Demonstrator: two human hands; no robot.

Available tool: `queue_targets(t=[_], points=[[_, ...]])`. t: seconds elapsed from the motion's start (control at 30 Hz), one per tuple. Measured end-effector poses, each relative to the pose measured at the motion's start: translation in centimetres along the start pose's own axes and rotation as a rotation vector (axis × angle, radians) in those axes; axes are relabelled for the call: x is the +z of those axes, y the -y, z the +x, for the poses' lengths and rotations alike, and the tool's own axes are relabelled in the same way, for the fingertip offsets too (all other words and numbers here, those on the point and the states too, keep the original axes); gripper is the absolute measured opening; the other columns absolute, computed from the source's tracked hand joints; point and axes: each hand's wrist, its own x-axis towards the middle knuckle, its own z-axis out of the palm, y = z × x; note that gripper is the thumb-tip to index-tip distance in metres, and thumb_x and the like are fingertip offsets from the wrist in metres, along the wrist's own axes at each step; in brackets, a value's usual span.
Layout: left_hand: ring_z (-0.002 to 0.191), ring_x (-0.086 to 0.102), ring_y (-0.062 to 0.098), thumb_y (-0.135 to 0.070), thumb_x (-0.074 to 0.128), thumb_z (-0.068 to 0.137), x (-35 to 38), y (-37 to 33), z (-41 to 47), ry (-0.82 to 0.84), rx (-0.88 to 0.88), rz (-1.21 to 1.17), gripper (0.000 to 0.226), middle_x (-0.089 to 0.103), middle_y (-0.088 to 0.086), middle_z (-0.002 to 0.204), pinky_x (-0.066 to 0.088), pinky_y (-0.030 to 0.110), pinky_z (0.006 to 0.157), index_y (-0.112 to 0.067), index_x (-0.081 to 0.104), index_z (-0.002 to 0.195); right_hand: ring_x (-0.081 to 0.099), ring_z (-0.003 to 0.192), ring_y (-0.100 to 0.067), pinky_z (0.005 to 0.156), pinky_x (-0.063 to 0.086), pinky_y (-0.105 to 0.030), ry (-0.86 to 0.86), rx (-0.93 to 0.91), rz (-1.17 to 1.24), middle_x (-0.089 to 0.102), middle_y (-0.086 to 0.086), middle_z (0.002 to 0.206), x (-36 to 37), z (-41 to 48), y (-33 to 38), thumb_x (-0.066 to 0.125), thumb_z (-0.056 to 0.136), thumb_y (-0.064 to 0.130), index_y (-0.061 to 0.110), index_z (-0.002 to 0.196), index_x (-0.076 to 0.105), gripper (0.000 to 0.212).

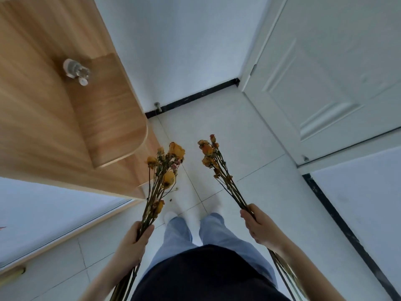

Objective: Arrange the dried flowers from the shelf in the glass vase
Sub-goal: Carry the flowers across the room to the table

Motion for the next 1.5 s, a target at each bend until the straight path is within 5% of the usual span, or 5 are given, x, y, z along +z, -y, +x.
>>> queue_targets(t=[0.2,0.37,0.53,1.07,1.5], points=[[0.035,0.031,0.009,-0.022,0.048,0.095,2.9,-3.7,2.7,0.072,0.086,0.127,0.023,0.035,-0.001,0.05,0.03,0.026,0.037,-0.003,0.043,0.084,0.039,0.031,-0.002,0.034,0.03,-0.012,-0.198,0.061,0.095,0.042,0.004,0.057,-3.4,-1.7,-3.6,0.041,0.098,0.033,0.029,0.078,0.046,0.021],[0.033,0.031,0.009,-0.022,0.048,0.095,8.0,-7.3,4.2,0.142,0.147,0.181,0.017,0.033,-0.002,0.048,0.029,0.022,0.033,-0.006,0.044,0.092,0.026,0.038,-0.007,0.036,0.023,-0.021,-0.224,0.102,0.292,0.035,0.004,0.053,-7.4,-3.3,-7.7,0.042,0.098,0.03,0.009,0.088,0.045,0.024],[0.033,0.034,0.01,-0.022,0.049,0.094,15.4,-11.5,5.7,0.247,0.219,0.322,0.024,0.036,0.0,0.048,0.032,0.027,0.037,-0.004,0.042,0.081,0.029,0.043,-0.01,0.039,0.026,-0.025,-0.357,0.091,0.38,0.038,0.008,0.051,-11.9,-5.3,-12.5,0.043,0.097,0.031,0.01,0.09,0.048,0.023],[0.034,0.036,0.01,-0.03,0.048,0.094,37.7,-21.4,6.0,0.836,0.447,0.842,0.017,0.038,0.001,0.05,0.032,0.022,0.036,-0.013,0.049,0.096,0.028,0.038,-0.004,0.035,0.026,-0.02,-0.859,0.326,0.871,0.037,0.013,0.045,-12.3,-15.8,-22.9,0.043,0.098,0.03,0.017,0.082,0.047,0.021],[0.035,0.033,0.01,-0.035,0.049,0.092,58.9,-26.0,4.4,1.291,0.513,1.259,0.028,0.037,0.002,0.051,0.029,0.024,0.037,-0.007,0.046,0.091,0.026,0.044,-0.009,0.039,0.024,-0.024,-1.263,0.548,1.343,0.033,0.001,0.058,-12.8,-18.6,-24.4,0.041,0.099,0.028,0.005,0.087,0.041,0.026]])
